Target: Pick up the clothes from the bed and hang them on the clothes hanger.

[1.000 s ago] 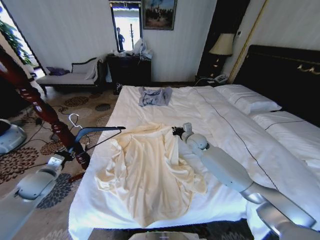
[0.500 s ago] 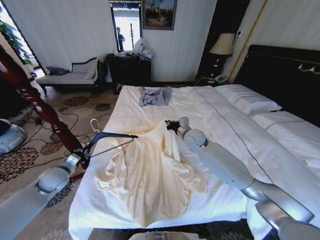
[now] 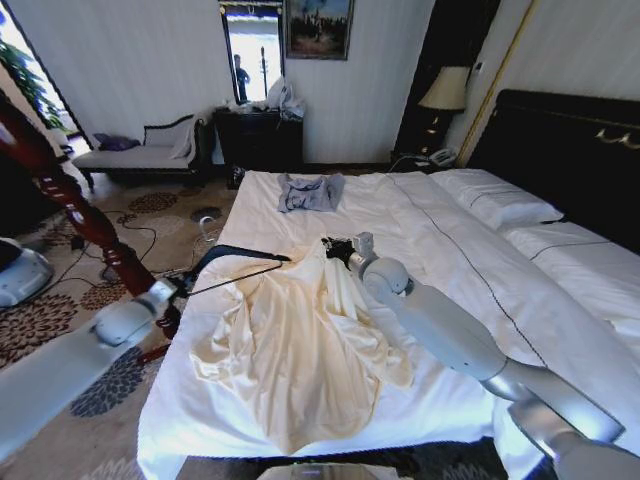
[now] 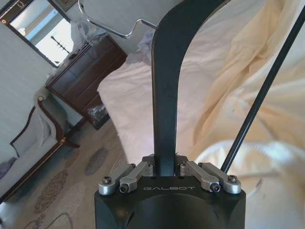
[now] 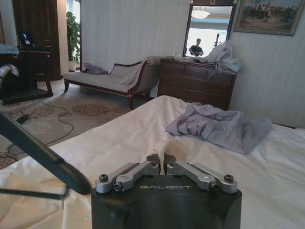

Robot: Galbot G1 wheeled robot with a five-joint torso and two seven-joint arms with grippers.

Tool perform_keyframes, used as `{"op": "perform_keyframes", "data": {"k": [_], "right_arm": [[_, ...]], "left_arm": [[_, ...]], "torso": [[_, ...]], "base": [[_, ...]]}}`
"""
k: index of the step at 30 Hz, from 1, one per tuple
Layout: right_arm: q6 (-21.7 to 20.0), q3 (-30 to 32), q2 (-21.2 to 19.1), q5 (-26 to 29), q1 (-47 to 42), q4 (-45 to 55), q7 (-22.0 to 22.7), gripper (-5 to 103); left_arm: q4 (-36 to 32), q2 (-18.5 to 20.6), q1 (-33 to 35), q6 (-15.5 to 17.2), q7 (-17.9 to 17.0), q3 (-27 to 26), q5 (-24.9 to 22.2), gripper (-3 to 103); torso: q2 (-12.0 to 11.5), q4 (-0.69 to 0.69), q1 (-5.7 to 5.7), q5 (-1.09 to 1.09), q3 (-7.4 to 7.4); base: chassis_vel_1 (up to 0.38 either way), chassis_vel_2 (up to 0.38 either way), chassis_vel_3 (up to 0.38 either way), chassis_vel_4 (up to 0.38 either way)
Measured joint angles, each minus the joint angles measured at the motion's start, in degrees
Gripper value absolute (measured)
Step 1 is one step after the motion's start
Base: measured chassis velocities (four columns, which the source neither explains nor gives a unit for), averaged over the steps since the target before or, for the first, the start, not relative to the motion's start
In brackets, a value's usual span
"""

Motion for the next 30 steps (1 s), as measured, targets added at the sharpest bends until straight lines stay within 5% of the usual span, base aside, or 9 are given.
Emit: {"op": "perform_keyframes", "data": {"k": [19,30], "right_arm": [[-0.2,-0.2,1.1,0.2,-1.5,1.8,1.1,2],[-1.5,-0.2,1.4,2.9,-1.7,4.7,3.1,2]], "left_arm": [[4.7,-6.2,-16.1,2.2,-0.9,20.3,-0.2,19],[8.1,-10.1,-20.5,3.3,-1.9,24.9,-0.3,19]], "torso": [[0.0,0.02,-0.01,0.0,0.0],[0.0,0.04,-0.01,0.0,-0.01]], "base": [[0.0,0.0,0.0,0.0],[0.0,0.0,0.0,0.0]]}}
